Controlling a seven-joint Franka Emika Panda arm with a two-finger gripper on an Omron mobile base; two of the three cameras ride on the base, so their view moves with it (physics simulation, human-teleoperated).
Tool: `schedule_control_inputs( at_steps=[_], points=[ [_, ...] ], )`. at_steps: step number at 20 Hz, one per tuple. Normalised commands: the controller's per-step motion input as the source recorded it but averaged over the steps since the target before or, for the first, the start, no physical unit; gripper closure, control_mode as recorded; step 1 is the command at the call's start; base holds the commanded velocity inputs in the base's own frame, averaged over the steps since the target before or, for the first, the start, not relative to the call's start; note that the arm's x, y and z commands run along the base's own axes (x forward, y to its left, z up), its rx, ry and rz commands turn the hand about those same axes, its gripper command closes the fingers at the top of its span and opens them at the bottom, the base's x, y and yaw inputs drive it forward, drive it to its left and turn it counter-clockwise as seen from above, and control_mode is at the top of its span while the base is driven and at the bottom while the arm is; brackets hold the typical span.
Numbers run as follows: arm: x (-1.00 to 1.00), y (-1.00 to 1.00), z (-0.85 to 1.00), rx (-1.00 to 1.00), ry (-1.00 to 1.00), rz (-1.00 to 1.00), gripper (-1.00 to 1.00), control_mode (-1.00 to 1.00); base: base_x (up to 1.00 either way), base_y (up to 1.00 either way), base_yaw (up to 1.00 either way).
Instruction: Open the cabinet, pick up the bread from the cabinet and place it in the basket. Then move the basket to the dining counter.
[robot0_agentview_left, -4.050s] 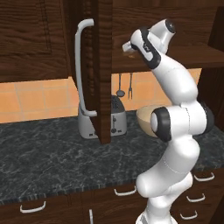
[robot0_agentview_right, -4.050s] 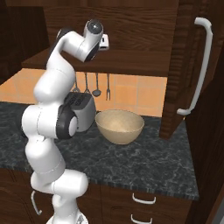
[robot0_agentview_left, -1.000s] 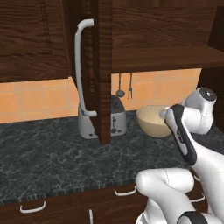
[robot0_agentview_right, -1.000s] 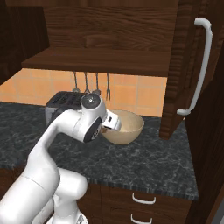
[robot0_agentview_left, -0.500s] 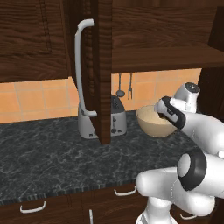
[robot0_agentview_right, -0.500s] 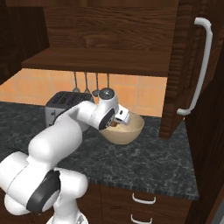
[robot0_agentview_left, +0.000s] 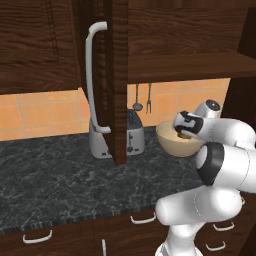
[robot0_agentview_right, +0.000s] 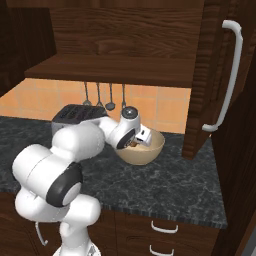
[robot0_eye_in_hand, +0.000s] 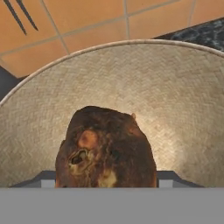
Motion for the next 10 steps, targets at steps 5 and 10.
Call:
schedule_control_inputs(
  at_steps=[5, 10],
  points=[
    [0.27, -0.03, -0.13, 0.0, 0.01, 0.0, 1.0, -1.0, 0.0, 0.0, 0.0],
    [0.25, 0.0, -0.19, 0.0, 0.02, 0.0, 1.0, -1.0, 0.0, 0.0, 0.0]
  ],
)
